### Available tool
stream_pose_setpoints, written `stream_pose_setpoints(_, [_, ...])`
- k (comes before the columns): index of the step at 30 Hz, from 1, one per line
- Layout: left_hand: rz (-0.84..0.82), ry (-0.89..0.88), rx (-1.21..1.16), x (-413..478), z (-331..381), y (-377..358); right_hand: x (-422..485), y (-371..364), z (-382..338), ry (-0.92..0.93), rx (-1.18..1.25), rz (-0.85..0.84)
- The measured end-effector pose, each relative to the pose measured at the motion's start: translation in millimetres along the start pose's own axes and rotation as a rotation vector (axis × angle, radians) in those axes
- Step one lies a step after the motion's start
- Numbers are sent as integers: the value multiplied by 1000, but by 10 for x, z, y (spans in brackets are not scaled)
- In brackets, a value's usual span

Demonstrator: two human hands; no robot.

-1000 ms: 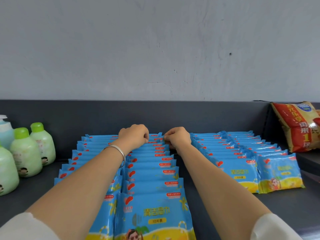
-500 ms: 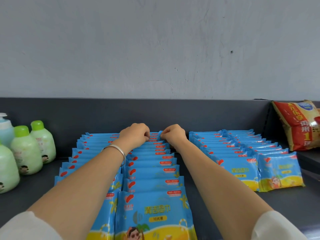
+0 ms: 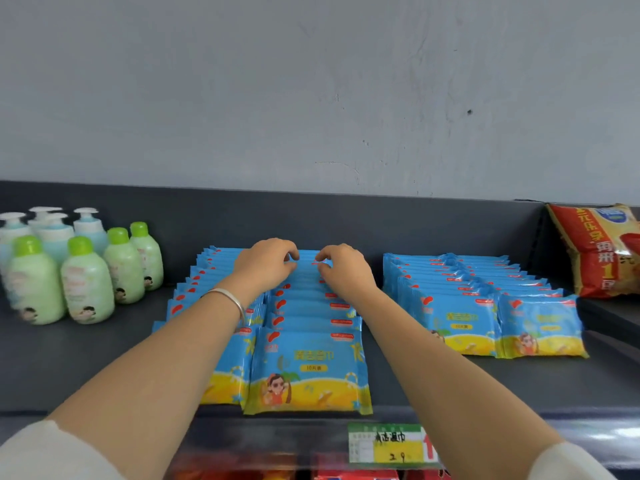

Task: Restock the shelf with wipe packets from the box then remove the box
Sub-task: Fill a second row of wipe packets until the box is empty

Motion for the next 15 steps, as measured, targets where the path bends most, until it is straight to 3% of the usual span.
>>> stream_pose_setpoints(8, [94, 264, -68, -710, -740, 251, -301, -210, -542, 216, -95, -132])
stream_pose_setpoints(15, [80, 470, -685, -970, -1079, 211, -478, -300, -629, 99, -140, -174])
Point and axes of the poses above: each hand's wrist, its own x-axis towards the middle knuckle, its own y-axis out of the back of the hand, z = x × y, the point moved 5 cm from there along x, towards the middle knuckle, and after that the axes turned 4 degrees about x, right-handed, at the moved point
